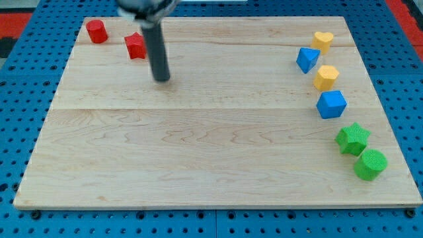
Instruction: Pull the yellow heart into blue triangle
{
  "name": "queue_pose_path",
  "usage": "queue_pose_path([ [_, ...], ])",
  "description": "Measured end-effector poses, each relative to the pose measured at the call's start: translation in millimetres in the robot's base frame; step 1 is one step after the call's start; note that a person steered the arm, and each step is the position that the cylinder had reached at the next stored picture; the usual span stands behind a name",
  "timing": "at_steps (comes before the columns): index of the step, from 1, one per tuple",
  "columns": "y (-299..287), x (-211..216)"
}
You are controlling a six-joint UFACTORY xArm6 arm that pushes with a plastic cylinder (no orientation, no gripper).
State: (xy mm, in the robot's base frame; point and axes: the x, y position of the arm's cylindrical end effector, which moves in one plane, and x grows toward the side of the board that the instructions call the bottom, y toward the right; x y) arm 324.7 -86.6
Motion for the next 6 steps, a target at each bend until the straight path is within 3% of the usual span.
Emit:
queue_pose_path([
  [1, 92, -101],
  [2, 186, -130],
  [3, 331, -127],
  [4, 414, -104],
  [5, 385, -61],
  [6, 333, -63],
])
